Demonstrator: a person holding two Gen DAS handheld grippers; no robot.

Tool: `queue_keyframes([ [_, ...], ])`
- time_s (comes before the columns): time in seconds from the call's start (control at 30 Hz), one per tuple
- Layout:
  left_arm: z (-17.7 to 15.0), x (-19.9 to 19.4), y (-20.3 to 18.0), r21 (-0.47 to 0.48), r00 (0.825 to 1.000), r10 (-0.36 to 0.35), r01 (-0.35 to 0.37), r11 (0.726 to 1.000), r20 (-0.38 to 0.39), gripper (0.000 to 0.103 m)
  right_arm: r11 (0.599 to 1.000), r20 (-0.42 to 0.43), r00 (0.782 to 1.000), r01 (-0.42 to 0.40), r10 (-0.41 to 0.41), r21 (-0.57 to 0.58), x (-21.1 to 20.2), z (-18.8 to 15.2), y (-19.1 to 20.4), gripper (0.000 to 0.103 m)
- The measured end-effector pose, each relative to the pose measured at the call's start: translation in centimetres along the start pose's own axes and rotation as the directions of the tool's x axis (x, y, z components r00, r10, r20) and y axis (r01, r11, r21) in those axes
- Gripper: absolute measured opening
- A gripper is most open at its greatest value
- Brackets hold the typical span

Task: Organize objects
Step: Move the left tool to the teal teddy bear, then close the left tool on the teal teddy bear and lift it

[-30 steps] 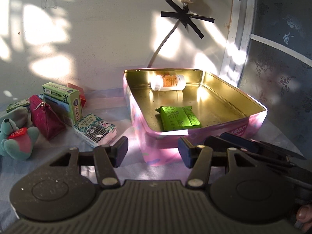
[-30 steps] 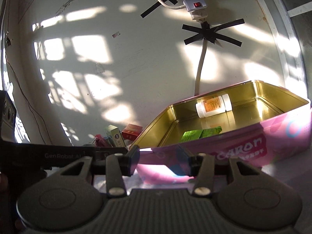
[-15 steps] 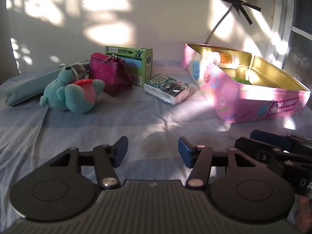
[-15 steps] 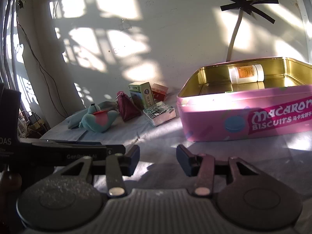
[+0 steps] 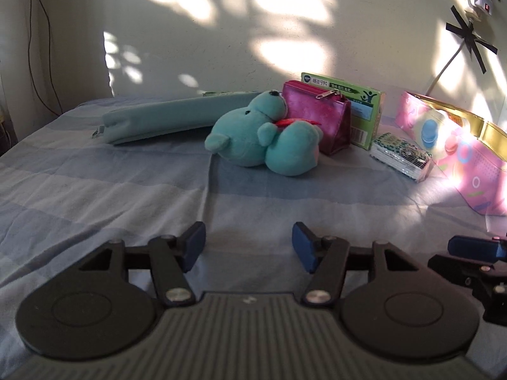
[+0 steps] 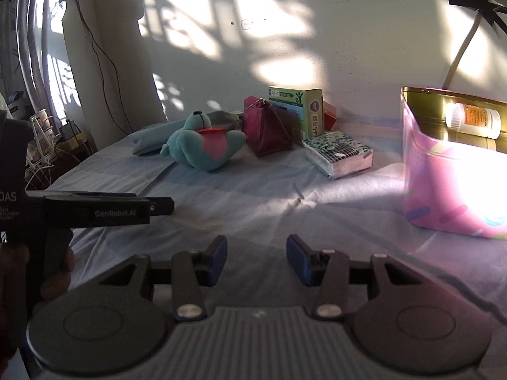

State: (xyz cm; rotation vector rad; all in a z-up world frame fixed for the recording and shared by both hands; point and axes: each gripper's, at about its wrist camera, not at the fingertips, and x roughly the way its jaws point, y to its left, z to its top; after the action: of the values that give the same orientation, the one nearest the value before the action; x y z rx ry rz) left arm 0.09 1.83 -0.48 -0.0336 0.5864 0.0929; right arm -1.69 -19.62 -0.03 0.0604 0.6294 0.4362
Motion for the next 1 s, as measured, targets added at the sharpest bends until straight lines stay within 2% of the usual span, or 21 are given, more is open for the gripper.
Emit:
queue_keyframes([
  [0.07,0.1,0.0,1.3,-0.008,0.998,0.049,-0.049,0.999,0.029,0.064,1.000,-0.013,1.000,-0.013,0.013,-0.009,1.0,0.7,0.6,0.044],
  [0.13,0.2,-0.1,2.8,-0.053,0.996,0.071,-0.068,0.996,0.049,0.064,0.999,-0.018,0.999,-0.032,0.032,-0.010,2.1,1.6,1.2,0.044],
  [0.27,0.3,0.0,6.0,-0.252,0.997,0.058,-0.043,0.967,0.053,0.064,0.997,0.008,0.998,-0.063,0.063,-0.044,4.3,4.3,3.1,0.044],
  [0.33,0.2,-0.1,6.8,-0.307,0.996,0.061,-0.040,0.951,0.058,0.064,0.994,0.025,0.997,-0.064,0.067,-0.087,5.5,5.4,4.5,0.044],
  [0.4,0.2,0.0,7.0,-0.324,0.997,0.048,-0.026,0.946,0.060,0.064,0.989,0.043,0.997,-0.050,0.057,-0.140,6.9,6.3,6.1,0.044],
  [0.5,0.2,0.0,6.6,-0.304,0.997,0.037,-0.015,0.952,0.066,0.066,0.973,0.084,0.996,0.005,0.014,-0.229,8.8,7.0,8.2,0.043],
  [0.53,0.2,0.0,6.5,-0.295,0.997,0.039,-0.016,0.955,0.072,0.067,0.968,0.092,0.996,0.019,0.004,-0.250,9.2,7.0,8.6,0.040],
  [0.57,0.2,-0.1,6.4,-0.288,0.996,0.039,-0.016,0.958,0.076,0.069,0.964,0.100,0.995,0.049,-0.023,-0.263,9.7,7.0,9.0,0.027],
  [0.6,0.2,-0.1,6.3,-0.279,0.996,0.038,-0.014,0.960,0.082,0.069,0.958,0.111,0.992,0.090,-0.061,-0.273,10.0,7.0,9.2,0.021],
  [0.63,0.2,-0.1,6.3,-0.276,0.996,0.036,-0.012,0.961,0.084,0.069,0.956,0.112,0.991,0.105,-0.077,-0.275,10.0,7.0,9.2,0.020],
  [0.8,0.2,0.0,6.8,-0.294,0.997,0.015,0.009,0.956,0.081,0.069,0.964,0.097,0.994,0.071,-0.048,-0.255,6.5,5.8,7.4,0.018],
  [1.0,0.1,-0.5,6.7,-0.291,0.993,-0.034,0.066,0.955,0.111,0.081,0.938,0.092,0.995,0.066,-0.037,-0.341,-1.5,1.5,4.0,0.019],
])
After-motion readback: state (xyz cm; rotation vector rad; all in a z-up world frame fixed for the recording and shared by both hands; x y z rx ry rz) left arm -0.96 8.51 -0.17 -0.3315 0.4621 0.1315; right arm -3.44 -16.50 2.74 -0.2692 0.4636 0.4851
